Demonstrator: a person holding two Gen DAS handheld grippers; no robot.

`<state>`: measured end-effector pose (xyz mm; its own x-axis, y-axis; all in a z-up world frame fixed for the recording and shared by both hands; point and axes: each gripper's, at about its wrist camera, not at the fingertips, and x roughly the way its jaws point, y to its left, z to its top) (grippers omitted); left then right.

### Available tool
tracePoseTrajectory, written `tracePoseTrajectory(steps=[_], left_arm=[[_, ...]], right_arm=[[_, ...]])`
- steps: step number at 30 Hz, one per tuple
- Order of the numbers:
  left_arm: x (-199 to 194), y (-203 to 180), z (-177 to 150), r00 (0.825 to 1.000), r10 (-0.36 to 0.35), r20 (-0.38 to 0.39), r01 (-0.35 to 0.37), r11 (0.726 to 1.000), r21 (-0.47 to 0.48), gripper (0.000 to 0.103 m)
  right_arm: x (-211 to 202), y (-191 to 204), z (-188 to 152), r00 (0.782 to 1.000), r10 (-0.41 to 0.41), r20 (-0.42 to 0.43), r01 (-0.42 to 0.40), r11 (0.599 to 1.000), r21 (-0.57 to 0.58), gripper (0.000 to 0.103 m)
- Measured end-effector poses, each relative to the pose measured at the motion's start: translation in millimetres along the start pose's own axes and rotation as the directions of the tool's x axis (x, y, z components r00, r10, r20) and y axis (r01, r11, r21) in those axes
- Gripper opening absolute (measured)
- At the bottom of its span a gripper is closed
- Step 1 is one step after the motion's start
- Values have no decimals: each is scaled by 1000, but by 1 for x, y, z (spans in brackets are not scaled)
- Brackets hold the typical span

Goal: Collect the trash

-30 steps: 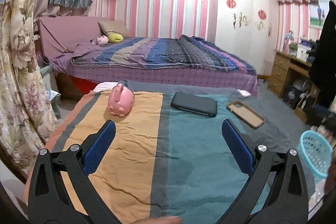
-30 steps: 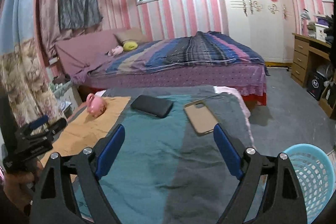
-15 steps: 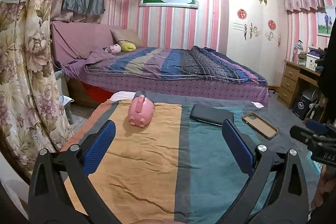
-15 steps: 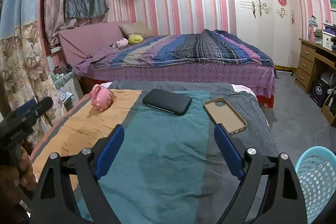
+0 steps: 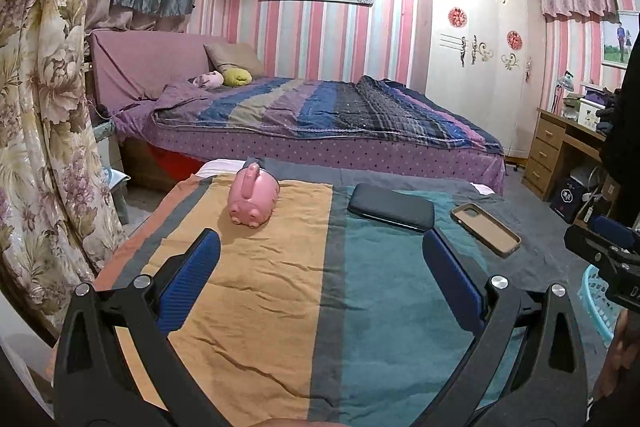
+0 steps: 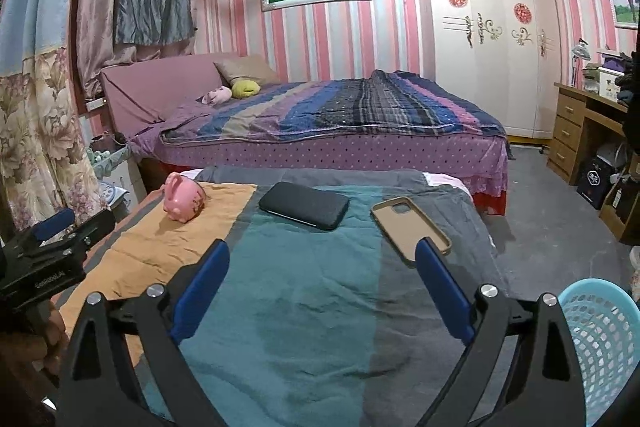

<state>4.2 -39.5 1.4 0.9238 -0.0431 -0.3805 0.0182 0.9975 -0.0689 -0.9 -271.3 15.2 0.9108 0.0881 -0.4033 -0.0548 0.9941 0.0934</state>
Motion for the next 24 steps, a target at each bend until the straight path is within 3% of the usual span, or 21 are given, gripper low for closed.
tracePoseTrajectory(steps=[8,24], left_arm=[[5,-5,-2,1000,0,-14,0,1000,3,98],[6,-3,-2,1000,4,-23,-4,1000,-8,98]], right_arm=[[-5,-2,2,998,-48,27,49,998,-45,93],[-5,-4,3,998,-48,28,49,998,-44,93]])
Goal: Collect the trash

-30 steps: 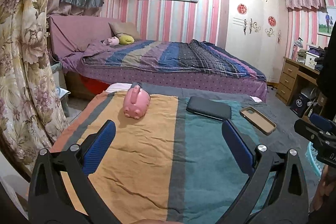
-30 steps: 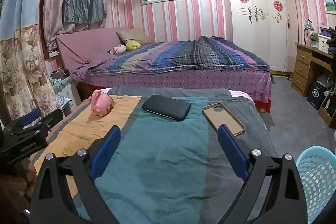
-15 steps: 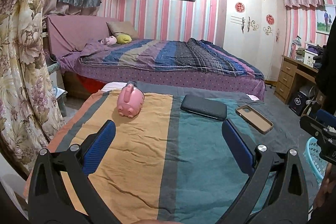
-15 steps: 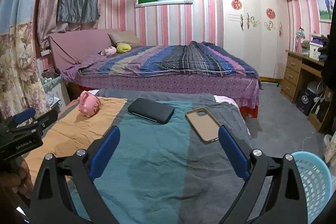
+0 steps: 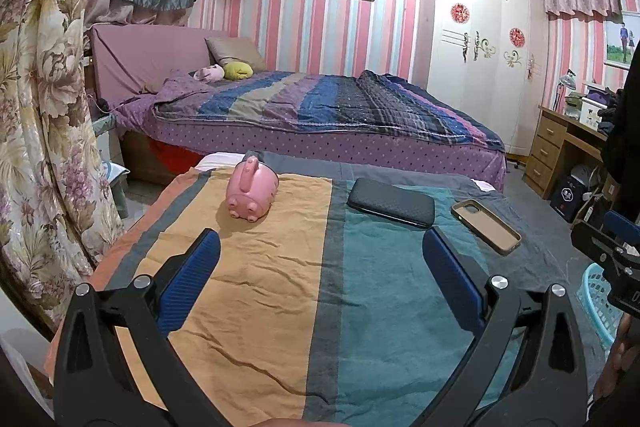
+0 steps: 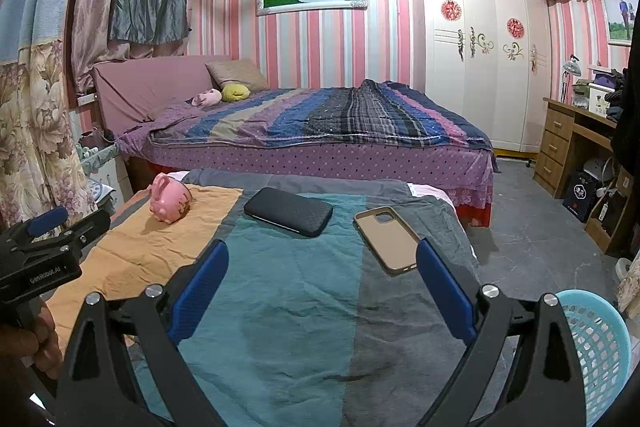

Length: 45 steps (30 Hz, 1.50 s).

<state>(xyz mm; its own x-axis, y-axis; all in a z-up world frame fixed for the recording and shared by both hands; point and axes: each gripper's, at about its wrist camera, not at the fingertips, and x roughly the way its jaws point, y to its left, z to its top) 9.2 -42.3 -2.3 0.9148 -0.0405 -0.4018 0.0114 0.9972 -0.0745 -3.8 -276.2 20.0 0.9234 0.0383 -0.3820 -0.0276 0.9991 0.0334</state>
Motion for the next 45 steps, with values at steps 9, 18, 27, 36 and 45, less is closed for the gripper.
tracePoseTrajectory(steps=[9,18,27,36,45], left_arm=[[-1,2,0,1000,2,2,-2,1000,-4,98],[-2,3,-1,1000,2,-1,-2,1000,-8,98],[-3,3,-1,1000,4,0,-4,1000,-11,98],[-4,4,-2,1000,5,-1,-5,1000,-14,98],[-4,4,-3,1000,7,-2,-7,1000,-15,98]], right_arm=[[-2,4,-2,1000,2,-2,-2,1000,-6,93],[-3,4,-3,1000,2,-3,-2,1000,-5,93],[-2,2,-4,1000,0,-4,0,1000,-5,93],[-2,3,-4,1000,1,-5,-1,1000,-5,93],[-3,0,-3,1000,-2,-6,2,1000,-2,93]])
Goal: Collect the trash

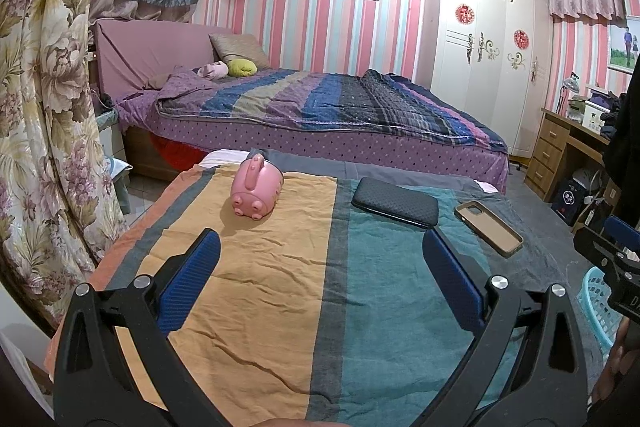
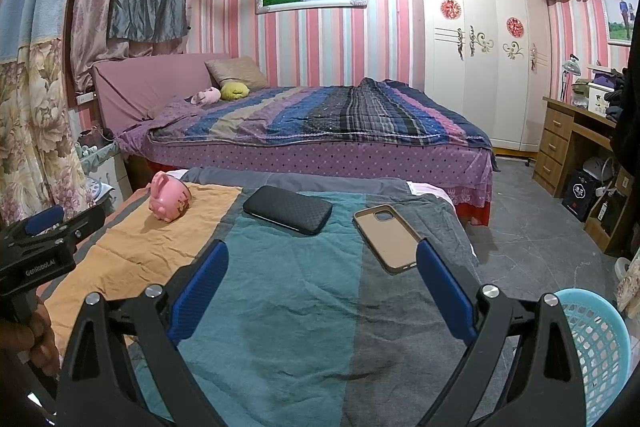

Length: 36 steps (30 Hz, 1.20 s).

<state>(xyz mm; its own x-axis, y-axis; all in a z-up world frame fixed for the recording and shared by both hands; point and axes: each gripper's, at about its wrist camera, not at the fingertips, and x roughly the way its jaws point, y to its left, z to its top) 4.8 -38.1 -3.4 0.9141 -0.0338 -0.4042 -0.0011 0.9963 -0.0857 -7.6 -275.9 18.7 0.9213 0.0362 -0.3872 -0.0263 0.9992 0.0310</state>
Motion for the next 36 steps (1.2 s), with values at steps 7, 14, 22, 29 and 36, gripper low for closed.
tracePoseTrajectory(steps=[7,14,22,29,36], left_arm=[[0,2,-2,1000,3,-3,-3,1000,-3,98],[0,3,-3,1000,5,-5,-5,1000,-5,98],[0,3,-3,1000,4,-13,-4,1000,-8,98],[1,1,-3,1000,5,-20,-5,1000,-11,98],[0,0,-2,1000,5,-22,-5,1000,-7,98]], right_arm=[[0,0,0,1000,0,-1,0,1000,0,93],[0,1,0,1000,-1,0,1,1000,1,93],[-1,-1,0,1000,-1,-1,1,1000,2,93],[0,-1,0,1000,-2,1,2,1000,1,93],[0,-2,0,1000,-2,1,2,1000,1,93]])
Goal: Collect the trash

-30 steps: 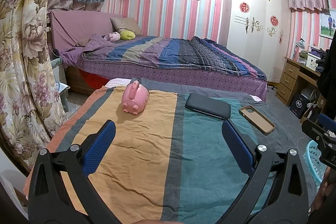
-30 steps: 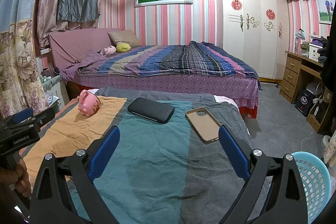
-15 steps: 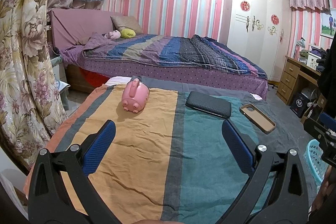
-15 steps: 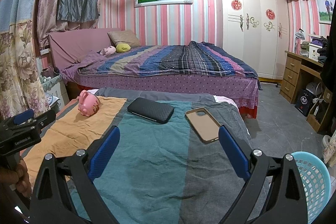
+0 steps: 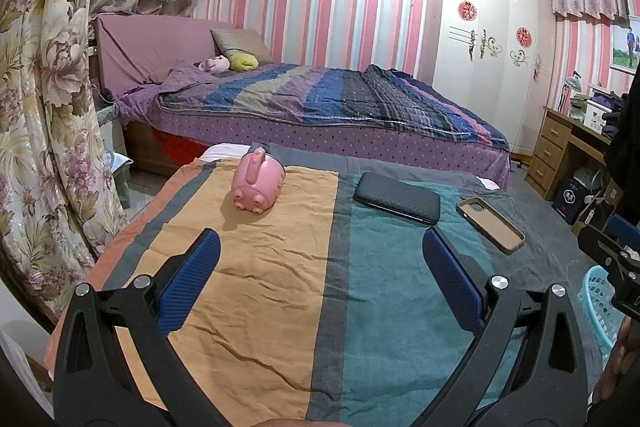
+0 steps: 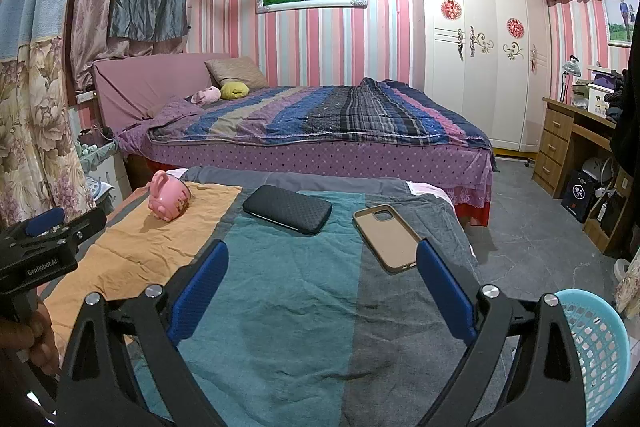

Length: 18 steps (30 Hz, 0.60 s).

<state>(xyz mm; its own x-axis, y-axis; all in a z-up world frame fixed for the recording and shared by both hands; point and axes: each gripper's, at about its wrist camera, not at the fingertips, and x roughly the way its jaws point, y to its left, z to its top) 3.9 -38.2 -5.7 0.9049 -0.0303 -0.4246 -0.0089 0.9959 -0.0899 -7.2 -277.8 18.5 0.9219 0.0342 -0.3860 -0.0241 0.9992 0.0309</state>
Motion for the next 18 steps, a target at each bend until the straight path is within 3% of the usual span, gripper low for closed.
tracePoseTrajectory(steps=[18], left_arm=[[1,-1,1,1000,5,-8,-5,1000,-5,98]], right_arm=[[1,-2,-1,1000,-1,-1,1,1000,1,93]])
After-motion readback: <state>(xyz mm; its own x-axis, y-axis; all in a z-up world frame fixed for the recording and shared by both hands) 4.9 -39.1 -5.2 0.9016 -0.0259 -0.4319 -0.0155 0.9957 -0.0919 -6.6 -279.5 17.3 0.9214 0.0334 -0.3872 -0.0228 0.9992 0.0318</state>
